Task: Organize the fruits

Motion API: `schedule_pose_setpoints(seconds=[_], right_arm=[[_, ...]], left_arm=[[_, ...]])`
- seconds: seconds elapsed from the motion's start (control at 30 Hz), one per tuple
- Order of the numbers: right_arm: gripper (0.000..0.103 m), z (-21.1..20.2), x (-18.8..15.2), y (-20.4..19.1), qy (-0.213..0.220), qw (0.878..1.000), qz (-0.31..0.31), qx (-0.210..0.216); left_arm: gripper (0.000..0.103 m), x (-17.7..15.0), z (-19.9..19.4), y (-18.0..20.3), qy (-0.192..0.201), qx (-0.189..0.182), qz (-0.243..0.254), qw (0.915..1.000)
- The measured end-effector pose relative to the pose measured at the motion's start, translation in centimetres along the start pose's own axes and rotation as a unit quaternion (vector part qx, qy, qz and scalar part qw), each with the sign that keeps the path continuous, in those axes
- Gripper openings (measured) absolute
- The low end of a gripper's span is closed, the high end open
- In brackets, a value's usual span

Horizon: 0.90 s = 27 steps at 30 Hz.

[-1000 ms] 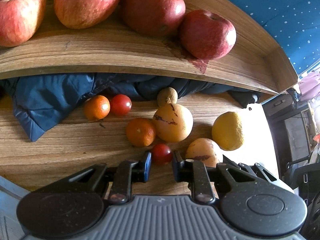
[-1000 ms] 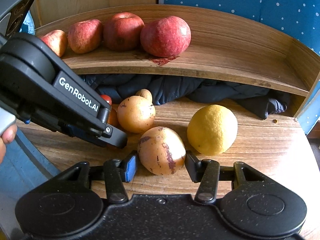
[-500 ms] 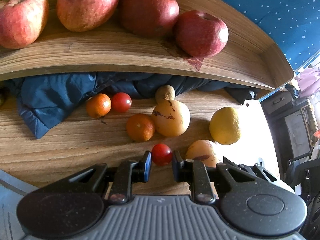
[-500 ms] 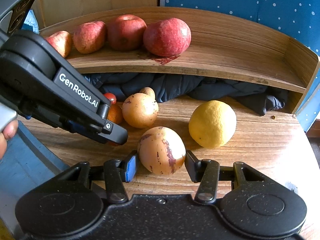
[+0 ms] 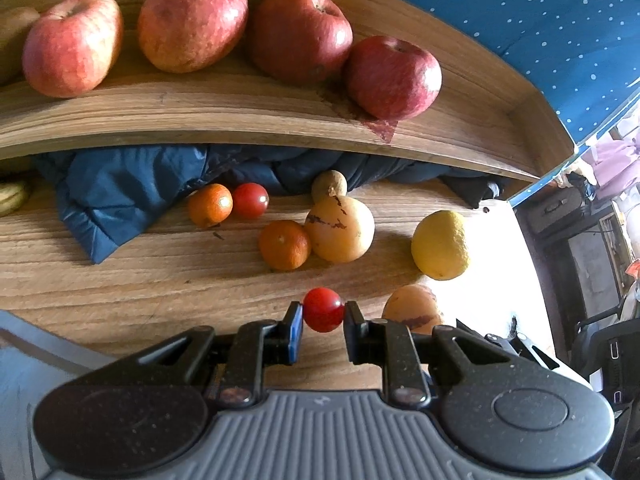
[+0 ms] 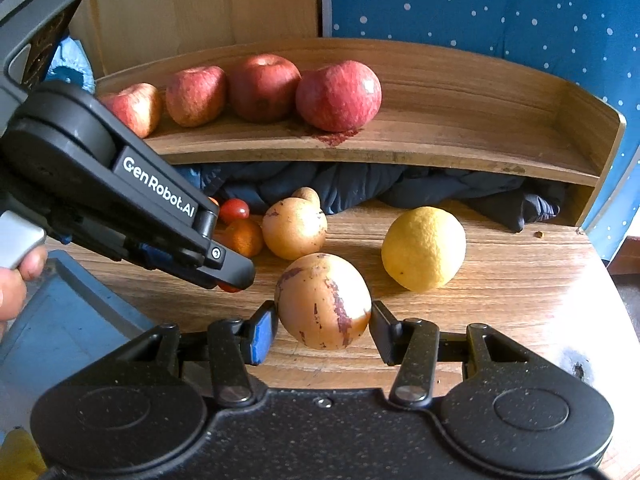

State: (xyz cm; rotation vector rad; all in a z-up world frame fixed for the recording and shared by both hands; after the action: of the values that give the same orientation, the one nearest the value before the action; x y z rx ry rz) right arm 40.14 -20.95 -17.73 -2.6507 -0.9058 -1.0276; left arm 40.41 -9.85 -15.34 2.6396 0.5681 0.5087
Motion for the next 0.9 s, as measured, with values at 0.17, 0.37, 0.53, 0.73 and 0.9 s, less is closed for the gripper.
schedule_pose_setpoints(seconds=[0.17, 0.37, 0.53, 0.73, 0.9], right_arm=[[0.052, -1.2, 0.0, -0.6, 0.01, 1.0, -0.006, 0.006], [0.052, -2.7, -0.4, -1.6, 0.017, 1.0, -0.015, 0.017], [0.052, -3.9, -1.1, -2.6, 0.018, 0.999, -0.026, 0.031], [0.052, -5.2, -2.2, -4.2, 0.019, 0.998, -0.041, 0.05], [0.052, -6.3, -3.1, -5.3, 0.019, 0.996, -0.055, 0.064]], left_arm=[[0.023, -0.7, -1.0, -0.1, 0.005, 0.001, 0.0, 1.0], [0.023, -1.8, -2.0, -0.5, 0.01, 0.005, -0.004, 0.9999], [0.023, -3.0, -3.0, -1.1, 0.015, 0.011, -0.01, 0.9998], [0.023, -4.7, -4.1, -2.0, 0.018, 0.018, -0.02, 0.9995], [0.023, -6.3, -4.9, -2.8, 0.021, 0.024, -0.029, 0.9991]])
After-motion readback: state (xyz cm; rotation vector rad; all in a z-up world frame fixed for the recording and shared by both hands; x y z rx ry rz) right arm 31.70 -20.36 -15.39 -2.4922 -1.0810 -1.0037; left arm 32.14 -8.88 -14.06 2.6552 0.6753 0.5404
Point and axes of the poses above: each gripper's, at about its wrist camera, not at the fingertips, and z roughly the way its jaws point, y to its right, x to its top, the point moved 8 cm from there along z, roughly the way its jaws point, and after that the axes turned 12 degrees about -z, right-handed, at the moved point
